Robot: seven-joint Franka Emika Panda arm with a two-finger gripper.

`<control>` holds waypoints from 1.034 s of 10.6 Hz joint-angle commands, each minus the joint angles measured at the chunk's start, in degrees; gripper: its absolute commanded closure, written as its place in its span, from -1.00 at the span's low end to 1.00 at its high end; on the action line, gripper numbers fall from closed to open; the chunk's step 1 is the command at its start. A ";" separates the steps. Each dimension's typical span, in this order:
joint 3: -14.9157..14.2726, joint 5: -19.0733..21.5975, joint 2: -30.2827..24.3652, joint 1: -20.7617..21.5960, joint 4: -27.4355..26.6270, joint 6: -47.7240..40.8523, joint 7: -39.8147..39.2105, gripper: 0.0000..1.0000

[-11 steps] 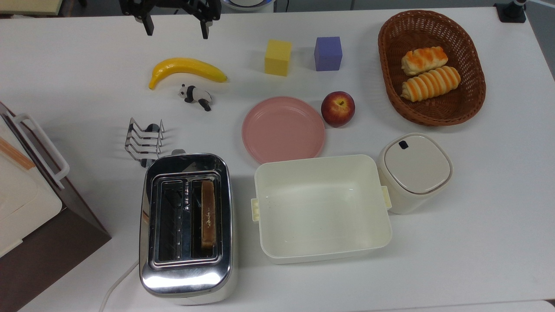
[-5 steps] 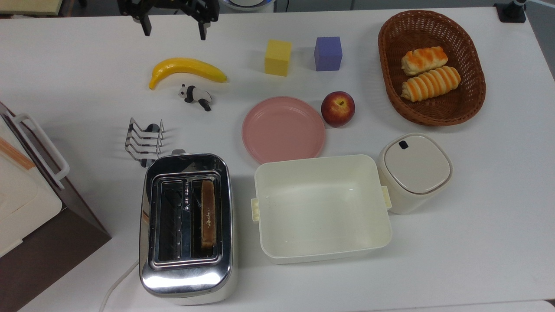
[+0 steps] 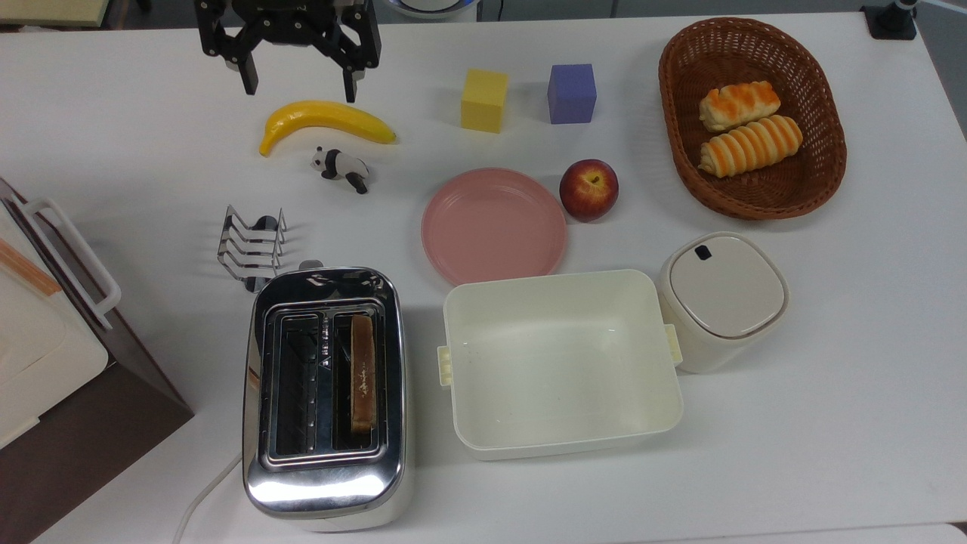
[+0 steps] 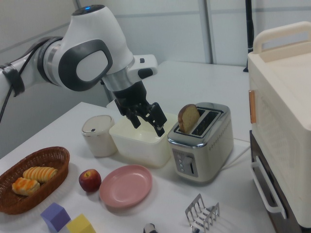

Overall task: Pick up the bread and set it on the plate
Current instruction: 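Move the open gripper over the toaster slot holding the toast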

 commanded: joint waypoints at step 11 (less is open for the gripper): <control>1.26 -3.40 8.85 2.22 -0.94 32.29 1.02 -1.00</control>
